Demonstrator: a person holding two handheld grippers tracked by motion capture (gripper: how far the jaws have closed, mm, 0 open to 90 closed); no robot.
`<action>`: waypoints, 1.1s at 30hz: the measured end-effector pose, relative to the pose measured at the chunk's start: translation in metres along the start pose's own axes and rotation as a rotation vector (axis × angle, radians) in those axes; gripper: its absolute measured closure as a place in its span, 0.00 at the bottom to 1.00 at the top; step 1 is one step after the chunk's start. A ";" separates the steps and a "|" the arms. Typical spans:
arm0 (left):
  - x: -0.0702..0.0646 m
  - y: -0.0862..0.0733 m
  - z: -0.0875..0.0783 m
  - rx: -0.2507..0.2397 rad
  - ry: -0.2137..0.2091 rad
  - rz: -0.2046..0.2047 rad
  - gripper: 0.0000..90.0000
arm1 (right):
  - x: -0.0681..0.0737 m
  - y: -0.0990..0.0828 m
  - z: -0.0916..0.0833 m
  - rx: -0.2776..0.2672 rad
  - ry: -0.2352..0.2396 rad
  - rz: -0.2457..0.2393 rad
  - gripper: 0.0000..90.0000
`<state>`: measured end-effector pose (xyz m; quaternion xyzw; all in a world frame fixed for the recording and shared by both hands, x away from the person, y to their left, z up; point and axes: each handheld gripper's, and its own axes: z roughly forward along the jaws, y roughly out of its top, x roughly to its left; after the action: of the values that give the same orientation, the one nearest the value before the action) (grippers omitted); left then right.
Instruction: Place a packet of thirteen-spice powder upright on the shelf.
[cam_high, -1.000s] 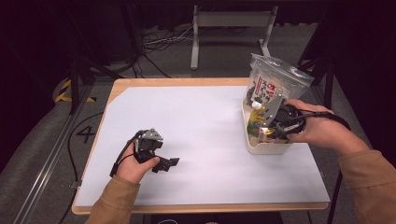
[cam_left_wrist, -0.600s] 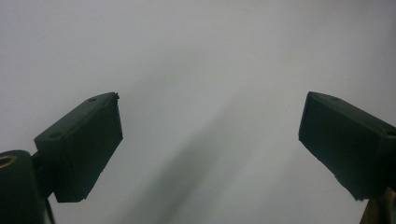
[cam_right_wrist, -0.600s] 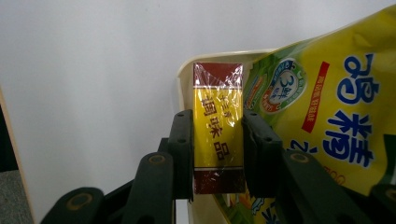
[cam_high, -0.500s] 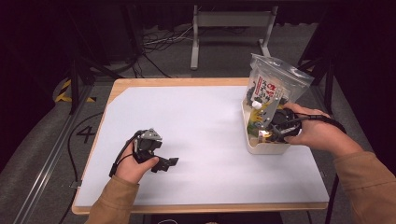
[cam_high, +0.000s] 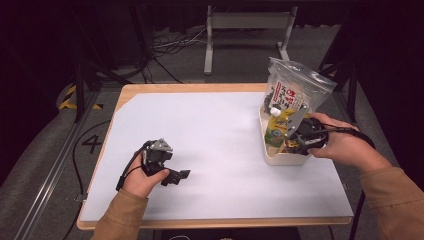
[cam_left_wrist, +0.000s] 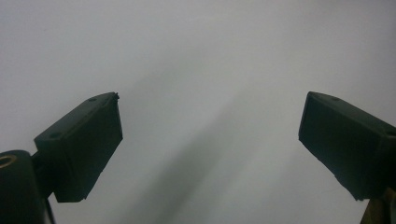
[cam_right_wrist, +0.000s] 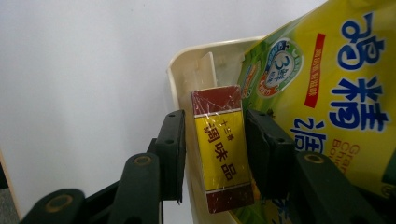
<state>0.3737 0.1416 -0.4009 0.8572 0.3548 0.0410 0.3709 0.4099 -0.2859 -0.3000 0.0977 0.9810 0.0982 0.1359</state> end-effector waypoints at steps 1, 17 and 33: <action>0.000 0.000 0.000 0.000 0.000 -0.001 0.08 | 0.000 -0.001 -0.001 -0.009 -0.001 0.006 0.65; -0.001 -0.012 -0.017 -0.019 0.020 0.013 0.08 | 0.016 -0.013 -0.021 -0.251 -0.043 0.114 0.44; -0.001 -0.029 -0.034 -0.033 0.048 0.011 0.09 | 0.049 -0.041 -0.047 -0.465 -0.110 0.329 0.36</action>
<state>0.3445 0.1751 -0.3950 0.8516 0.3583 0.0694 0.3762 0.3439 -0.3228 -0.2767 0.2270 0.8943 0.3355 0.1899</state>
